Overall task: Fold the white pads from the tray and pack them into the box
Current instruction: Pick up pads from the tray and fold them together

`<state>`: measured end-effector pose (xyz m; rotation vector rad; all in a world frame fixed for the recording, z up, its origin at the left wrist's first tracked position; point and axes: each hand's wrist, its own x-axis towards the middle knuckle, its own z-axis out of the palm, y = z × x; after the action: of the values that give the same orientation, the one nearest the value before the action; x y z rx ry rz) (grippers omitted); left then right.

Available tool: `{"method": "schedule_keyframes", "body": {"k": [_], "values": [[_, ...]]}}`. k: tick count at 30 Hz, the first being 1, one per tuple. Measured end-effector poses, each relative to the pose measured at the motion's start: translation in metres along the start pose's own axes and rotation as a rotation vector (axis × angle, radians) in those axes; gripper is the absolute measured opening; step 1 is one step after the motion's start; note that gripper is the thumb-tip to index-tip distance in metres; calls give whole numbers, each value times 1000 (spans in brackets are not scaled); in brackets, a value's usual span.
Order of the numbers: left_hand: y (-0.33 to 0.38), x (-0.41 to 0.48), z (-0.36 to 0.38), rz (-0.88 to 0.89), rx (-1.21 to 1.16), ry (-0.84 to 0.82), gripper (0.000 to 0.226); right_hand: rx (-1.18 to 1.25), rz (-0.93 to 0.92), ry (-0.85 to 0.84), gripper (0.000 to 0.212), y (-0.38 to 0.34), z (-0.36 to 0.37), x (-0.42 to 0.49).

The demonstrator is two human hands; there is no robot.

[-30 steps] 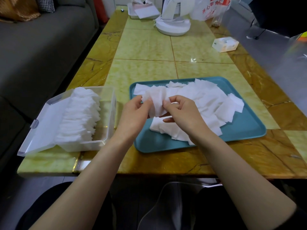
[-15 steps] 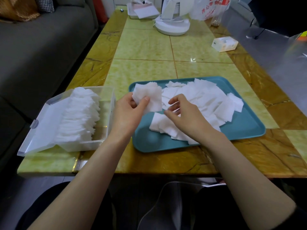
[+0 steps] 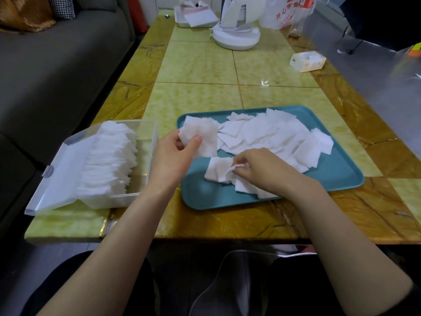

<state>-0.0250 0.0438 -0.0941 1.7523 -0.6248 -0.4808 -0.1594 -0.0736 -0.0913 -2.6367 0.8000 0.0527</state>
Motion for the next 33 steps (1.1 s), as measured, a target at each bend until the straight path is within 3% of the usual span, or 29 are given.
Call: {"method": "schedule_keyframes", "body": {"k": [2,5,8,11,17,26,29,30,33], "values": [[1,0,0,7,3,0,9,26,-19,16,24,2,-1,-1],[2,0,0,6,8,-13,8,143,-89,193,19,2,-3,-1],[2,0,1,8,14,-30,15,546,-118,334,11,-6,-12,-1],[3,-2,5,-11,5,-114,5,771,-124,311,14,-12,-15,-1],[0,-6,13,17,0,-309,24,709,-53,383,11,-9,-6,4],[4,-10,13,-28,-78,-320,39,650,-13,423,11,-11,1,4],[1,-9,14,39,-18,-314,15,641,-7,457,11,-11,4,5],[0,-8,14,53,1,-290,7,644,4,470,16,-10,4,5],[-1,-5,14,63,20,-249,17,723,72,438,40,-9,5,7]]}}
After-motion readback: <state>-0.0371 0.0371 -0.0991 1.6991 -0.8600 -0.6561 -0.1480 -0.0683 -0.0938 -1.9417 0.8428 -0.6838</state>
